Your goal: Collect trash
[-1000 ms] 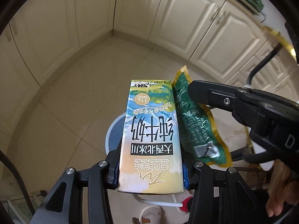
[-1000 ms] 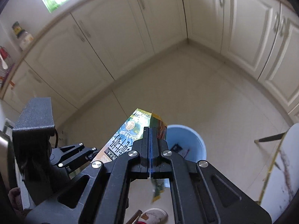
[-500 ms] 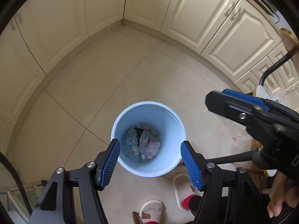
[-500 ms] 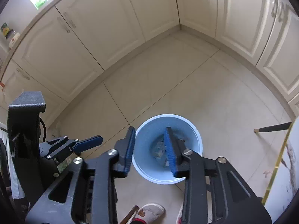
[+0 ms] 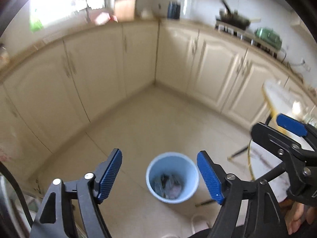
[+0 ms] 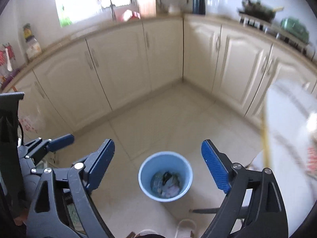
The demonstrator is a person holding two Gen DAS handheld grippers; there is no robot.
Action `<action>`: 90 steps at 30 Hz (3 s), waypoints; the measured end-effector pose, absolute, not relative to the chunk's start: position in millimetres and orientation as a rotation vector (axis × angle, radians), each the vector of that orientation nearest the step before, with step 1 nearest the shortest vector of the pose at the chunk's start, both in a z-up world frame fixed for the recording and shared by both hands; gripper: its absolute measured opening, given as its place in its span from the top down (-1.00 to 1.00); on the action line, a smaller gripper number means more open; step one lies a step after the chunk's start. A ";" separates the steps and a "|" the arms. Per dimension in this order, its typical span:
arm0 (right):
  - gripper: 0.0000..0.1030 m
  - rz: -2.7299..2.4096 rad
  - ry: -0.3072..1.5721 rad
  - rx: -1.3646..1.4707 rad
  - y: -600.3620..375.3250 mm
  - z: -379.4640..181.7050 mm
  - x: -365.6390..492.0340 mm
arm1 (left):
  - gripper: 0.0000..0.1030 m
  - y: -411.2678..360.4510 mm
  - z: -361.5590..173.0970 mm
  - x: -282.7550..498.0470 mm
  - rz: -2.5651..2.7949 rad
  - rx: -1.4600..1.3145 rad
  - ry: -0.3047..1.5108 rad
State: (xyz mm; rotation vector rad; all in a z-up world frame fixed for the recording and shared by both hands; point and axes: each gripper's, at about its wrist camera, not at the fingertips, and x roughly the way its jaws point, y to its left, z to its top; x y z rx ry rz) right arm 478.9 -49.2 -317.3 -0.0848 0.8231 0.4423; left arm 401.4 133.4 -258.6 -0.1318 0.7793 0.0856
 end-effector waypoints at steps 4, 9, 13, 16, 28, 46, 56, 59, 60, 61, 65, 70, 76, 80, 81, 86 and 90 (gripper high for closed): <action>-1.00 0.393 0.682 -0.098 -70.0 -252.5 436.9 | -0.73 109.1 -203.0 356.7 0.104 -0.129 0.619; -1.00 0.325 0.531 -0.108 -95.0 -184.8 390.4 | -0.92 63.2 -154.0 302.3 0.078 -0.106 0.441; -1.00 0.276 0.425 -0.095 -116.7 -142.8 346.4 | -0.96 25.6 -129.4 259.9 0.050 -0.090 0.326; -1.00 0.224 0.370 -0.102 -129.0 -115.3 317.6 | -0.97 2.9 -117.8 232.9 0.024 -0.087 0.254; -1.00 0.056 0.221 -0.080 -182.5 -63.4 235.7 | -0.98 -58.1 -185.1 122.7 -0.011 -0.004 0.088; -1.00 -0.117 0.235 0.000 -294.3 -70.4 217.6 | -0.99 -98.2 -175.1 137.2 -0.170 0.061 0.134; -1.00 -0.285 0.401 0.106 -404.6 -128.0 259.8 | -0.99 -141.6 -189.4 264.1 -0.283 0.106 0.407; -1.00 -0.305 0.483 0.121 -425.6 -155.3 282.7 | -0.99 -157.6 -206.4 307.9 -0.311 0.133 0.516; -1.00 -0.308 0.517 0.128 -432.5 -165.5 292.0 | -0.99 -164.2 -218.3 326.4 -0.325 0.148 0.578; -1.00 -0.311 0.549 0.136 -439.4 -176.0 301.5 | -0.99 -170.1 -220.2 343.1 -0.331 0.154 0.612; -1.00 -0.319 0.648 0.158 -460.7 -212.3 330.6 | -0.99 -199.6 -235.2 417.5 -0.339 0.176 0.762; -1.00 -0.326 0.743 0.180 -479.6 -247.6 356.3 | -0.95 -215.7 -259.0 472.4 -0.320 0.210 0.862; -1.00 -0.320 0.782 0.178 -490.7 -261.6 377.0 | -0.82 -224.7 -267.8 518.5 -0.324 0.186 0.915; -1.00 -0.313 0.797 0.170 -491.8 -264.9 389.6 | -0.53 -223.7 -277.3 532.1 -0.362 0.170 0.914; -1.00 -0.309 0.802 0.167 -491.8 -266.2 392.6 | -0.46 -223.2 -279.7 531.7 -0.374 0.170 0.908; -1.00 -0.284 0.822 0.148 -488.4 -271.3 408.5 | 0.07 -221.0 -275.7 532.9 -0.412 0.179 0.887; -1.00 -0.247 0.843 0.106 -487.3 -277.0 428.4 | 0.39 -219.0 -279.5 521.1 -0.432 0.186 0.868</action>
